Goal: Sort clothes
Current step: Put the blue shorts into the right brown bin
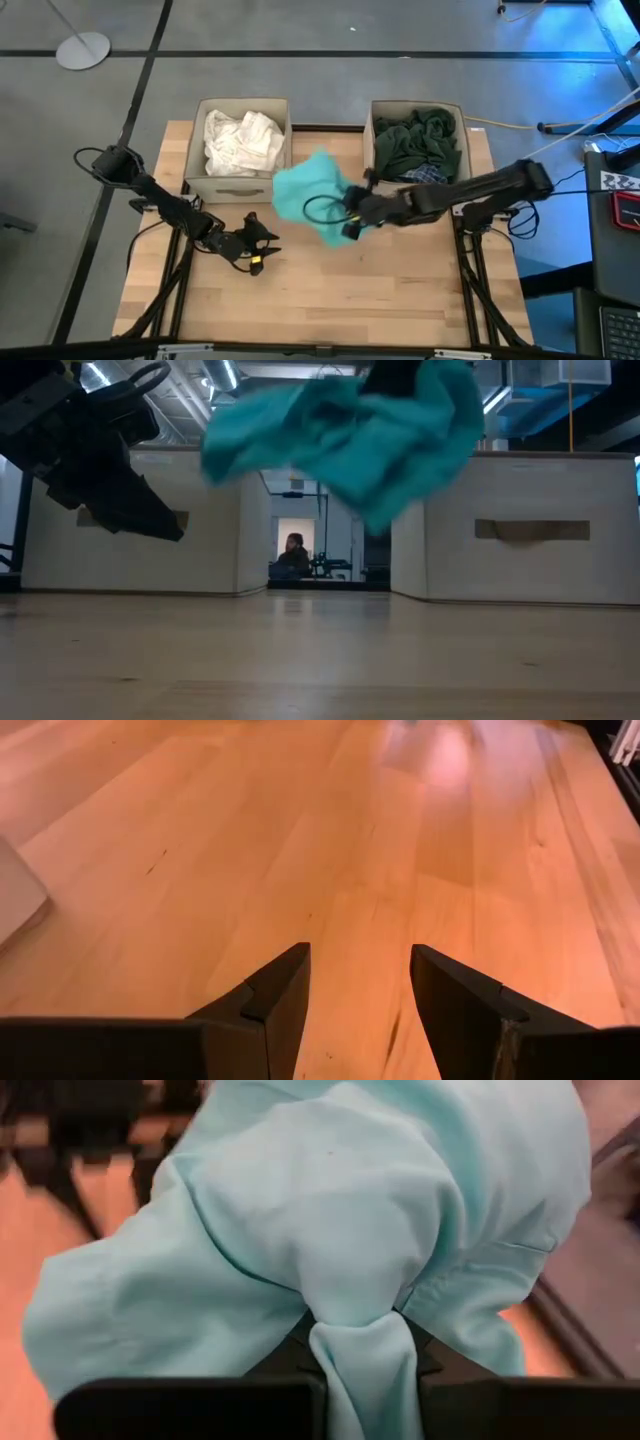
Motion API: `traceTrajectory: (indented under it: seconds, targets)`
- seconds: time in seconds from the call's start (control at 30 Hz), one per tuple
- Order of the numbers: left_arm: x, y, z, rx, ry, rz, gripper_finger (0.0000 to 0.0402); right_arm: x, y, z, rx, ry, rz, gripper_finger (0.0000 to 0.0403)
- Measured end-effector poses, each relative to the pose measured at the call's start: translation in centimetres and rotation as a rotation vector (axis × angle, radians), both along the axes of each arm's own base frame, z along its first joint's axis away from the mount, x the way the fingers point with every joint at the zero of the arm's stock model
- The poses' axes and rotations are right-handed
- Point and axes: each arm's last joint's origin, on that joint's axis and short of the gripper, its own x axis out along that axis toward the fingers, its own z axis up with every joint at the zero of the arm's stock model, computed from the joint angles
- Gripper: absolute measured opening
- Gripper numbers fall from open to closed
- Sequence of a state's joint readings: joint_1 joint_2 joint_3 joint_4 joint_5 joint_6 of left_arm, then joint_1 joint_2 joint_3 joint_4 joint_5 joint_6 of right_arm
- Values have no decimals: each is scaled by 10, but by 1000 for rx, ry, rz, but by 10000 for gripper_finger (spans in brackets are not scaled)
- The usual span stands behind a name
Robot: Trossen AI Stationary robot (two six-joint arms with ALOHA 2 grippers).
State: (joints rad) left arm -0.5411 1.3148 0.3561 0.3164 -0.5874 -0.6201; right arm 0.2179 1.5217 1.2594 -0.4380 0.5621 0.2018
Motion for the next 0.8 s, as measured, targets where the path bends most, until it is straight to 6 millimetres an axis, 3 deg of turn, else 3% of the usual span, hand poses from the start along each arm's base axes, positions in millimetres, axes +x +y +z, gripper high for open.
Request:
traceTrajectory:
  seconds: [0.27, 0.47, 0.63, 0.8]
  targets:
    - [0, 0, 1, -10, -10, 8, 166, -51, -37, 80, -188, -142, -190, 39]
    - [0, 0, 1, -18, -10, 15, 166, -89, -73, 112, -373, -127, -469, 41]
    - [0, 0, 1, -5, -14, 29, 166, -115, -102, 105, -360, -12, -627, 40]
    - [0, 0, 1, 5, -13, 24, 166, -129, -121, 67, -251, 158, -723, 40]
